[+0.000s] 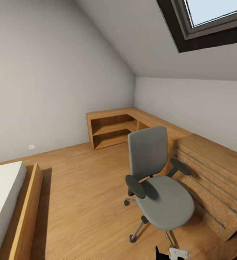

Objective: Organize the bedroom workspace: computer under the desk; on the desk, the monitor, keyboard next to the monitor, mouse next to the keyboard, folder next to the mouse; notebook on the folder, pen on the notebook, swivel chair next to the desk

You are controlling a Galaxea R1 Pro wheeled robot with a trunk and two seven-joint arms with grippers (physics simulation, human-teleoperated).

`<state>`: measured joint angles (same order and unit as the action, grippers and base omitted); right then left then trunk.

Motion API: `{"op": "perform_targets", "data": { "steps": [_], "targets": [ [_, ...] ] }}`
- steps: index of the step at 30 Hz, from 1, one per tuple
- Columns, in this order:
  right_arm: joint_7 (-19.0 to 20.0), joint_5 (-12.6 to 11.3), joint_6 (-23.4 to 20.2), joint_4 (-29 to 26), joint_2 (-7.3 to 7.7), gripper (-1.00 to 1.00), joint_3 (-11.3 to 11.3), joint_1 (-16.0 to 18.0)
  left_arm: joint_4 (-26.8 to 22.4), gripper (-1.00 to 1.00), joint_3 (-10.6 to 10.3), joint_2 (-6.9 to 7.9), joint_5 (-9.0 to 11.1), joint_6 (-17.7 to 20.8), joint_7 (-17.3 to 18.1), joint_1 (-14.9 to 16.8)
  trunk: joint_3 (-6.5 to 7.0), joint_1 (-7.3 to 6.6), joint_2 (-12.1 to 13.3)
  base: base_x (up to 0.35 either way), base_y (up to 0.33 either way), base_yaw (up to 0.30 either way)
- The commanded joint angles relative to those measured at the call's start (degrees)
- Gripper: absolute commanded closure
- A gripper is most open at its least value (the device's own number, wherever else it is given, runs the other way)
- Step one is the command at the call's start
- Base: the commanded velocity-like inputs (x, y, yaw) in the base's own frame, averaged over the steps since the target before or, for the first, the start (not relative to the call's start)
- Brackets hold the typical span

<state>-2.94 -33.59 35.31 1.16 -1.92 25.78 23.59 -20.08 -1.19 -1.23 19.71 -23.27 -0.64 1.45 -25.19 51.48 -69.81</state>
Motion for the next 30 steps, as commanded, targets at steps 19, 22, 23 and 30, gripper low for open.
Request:
{"op": "perform_targets", "data": {
  "steps": [19, 22, 23, 30],
  "targets": [
    [-0.23, 0.00, 0.19, 0.15, -0.04, -1.00, 0.57, 0.06, 0.04, -1.00, -0.12, 0.00, 0.24, -0.19, -0.07, 0.04, -0.58, 0.00, -0.04, 0.000, 0.000, 0.264],
    [-0.23, 0.05, 0.27, 0.16, -0.07, -1.00, 0.58, 0.06, 0.04, -1.00, -0.12, 0.00, 0.24, -0.19, -0.07, 0.04, -0.67, 0.00, -0.04, 0.000, 0.000, 0.264],
    [-0.22, 0.06, 0.29, 0.14, -0.07, -1.00, 0.58, 0.04, 0.04, -1.00, -0.12, 0.00, 0.24, -0.19, -0.07, 0.04, -0.69, 0.00, -0.04, 0.000, 0.000, 0.264],
    [-0.22, 0.10, 0.36, 0.09, -0.14, -1.00, 0.65, -0.14, 0.04, -1.00, -0.12, 0.03, 0.24, -0.19, -0.07, 0.04, -0.88, 0.00, -0.04, 0.000, 0.000, 0.264]
  ]
}}
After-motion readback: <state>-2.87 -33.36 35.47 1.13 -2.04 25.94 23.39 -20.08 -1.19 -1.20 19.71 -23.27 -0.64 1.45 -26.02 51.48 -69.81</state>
